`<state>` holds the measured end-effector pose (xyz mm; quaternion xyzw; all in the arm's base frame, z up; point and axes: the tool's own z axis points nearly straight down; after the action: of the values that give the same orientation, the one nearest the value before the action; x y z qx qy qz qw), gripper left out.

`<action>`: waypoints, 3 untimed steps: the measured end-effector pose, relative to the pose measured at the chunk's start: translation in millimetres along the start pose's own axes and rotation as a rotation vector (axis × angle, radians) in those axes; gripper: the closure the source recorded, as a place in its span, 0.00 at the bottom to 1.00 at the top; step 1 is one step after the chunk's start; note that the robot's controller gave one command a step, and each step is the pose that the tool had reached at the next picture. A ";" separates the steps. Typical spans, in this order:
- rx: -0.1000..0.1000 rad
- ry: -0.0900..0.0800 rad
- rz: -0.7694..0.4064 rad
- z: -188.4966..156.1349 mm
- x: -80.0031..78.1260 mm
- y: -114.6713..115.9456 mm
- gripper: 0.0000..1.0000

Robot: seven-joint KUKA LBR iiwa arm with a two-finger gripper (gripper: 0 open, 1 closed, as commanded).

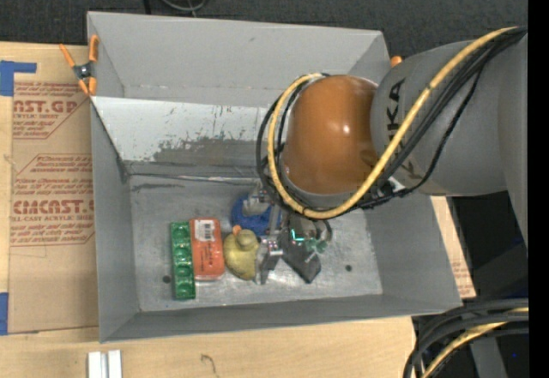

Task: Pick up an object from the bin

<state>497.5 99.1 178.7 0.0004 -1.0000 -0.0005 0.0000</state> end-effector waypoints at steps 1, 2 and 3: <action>-0.006 -0.020 -0.019 92.2 -22.6 2.7 1.00; -0.006 -0.020 -0.019 92.3 -22.6 2.7 1.00; -0.007 -0.024 -0.018 87.9 -20.2 2.1 1.00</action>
Offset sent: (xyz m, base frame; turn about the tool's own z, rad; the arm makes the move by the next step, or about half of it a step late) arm 0.0000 0.0000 0.0000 0.0000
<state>517.7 101.4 90.8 0.0092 -0.9999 -0.0039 -0.0121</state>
